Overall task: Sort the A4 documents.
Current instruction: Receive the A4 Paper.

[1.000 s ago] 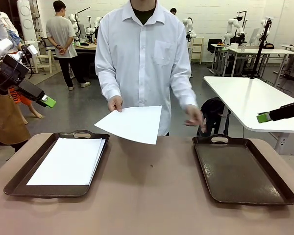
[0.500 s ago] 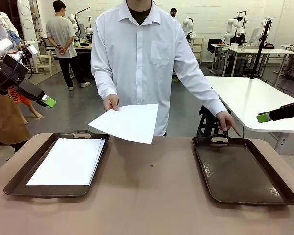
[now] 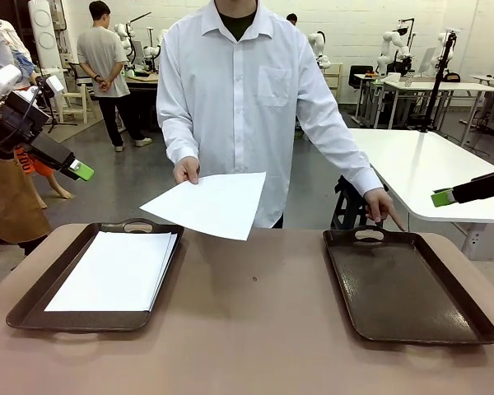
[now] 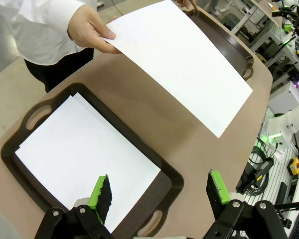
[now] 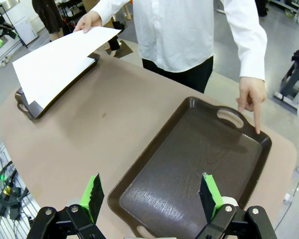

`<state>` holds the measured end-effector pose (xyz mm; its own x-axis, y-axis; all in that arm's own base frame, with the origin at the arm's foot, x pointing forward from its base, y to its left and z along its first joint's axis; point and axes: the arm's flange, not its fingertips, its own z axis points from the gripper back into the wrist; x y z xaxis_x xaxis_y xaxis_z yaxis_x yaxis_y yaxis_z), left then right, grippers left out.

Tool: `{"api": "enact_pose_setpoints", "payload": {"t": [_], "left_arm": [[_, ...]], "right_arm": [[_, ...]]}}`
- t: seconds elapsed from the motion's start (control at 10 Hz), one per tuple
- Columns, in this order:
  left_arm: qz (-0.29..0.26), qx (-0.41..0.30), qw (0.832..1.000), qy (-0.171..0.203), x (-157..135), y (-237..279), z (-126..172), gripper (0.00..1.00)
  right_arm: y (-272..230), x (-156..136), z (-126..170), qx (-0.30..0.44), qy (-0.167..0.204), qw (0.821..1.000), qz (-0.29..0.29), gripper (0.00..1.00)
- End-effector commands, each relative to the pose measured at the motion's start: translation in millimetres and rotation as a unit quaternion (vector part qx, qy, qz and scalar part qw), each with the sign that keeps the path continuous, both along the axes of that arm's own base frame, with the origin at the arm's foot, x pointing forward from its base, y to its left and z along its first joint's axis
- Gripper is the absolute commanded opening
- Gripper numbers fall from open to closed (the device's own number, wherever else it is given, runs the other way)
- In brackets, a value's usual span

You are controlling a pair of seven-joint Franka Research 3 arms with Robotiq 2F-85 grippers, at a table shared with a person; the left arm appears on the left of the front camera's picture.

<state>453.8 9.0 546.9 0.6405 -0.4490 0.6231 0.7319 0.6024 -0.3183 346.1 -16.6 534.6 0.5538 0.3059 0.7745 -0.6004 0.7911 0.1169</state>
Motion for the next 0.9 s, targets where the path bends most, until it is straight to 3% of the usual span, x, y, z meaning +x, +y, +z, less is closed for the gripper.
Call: {"api": "enact_pose_setpoints", "payload": {"t": [0.0, 0.2, 0.4, 0.6, 0.8], "left_arm": [[-0.005, 0.001, 1.0, -0.004, 0, 2, 0, 0.99], [-0.005, 0.001, 1.0, -0.004, 0, 2, 0, 0.99], [-0.005, 0.001, 1.0, -0.004, 0, 2, 0, 0.99], [-0.005, 0.001, 1.0, -0.004, 0, 2, 0, 0.99], [-0.005, 0.001, 1.0, -0.004, 0, 2, 0, 0.99]], "right_arm": [[0, 2, -2, 0.008, 0.002, 1.0, 0.004, 1.0], [1, 7, 2, 0.0, 0.002, 1.0, -0.012, 1.0], [11, 25, -3, 0.066, 0.019, 0.997, -0.034, 1.0], [28, 54, -19, 0.136, 0.064, 0.988, -0.043, 1.0], [51, 82, -42, 0.198, 0.133, 0.97, -0.05, 1.0]]}}
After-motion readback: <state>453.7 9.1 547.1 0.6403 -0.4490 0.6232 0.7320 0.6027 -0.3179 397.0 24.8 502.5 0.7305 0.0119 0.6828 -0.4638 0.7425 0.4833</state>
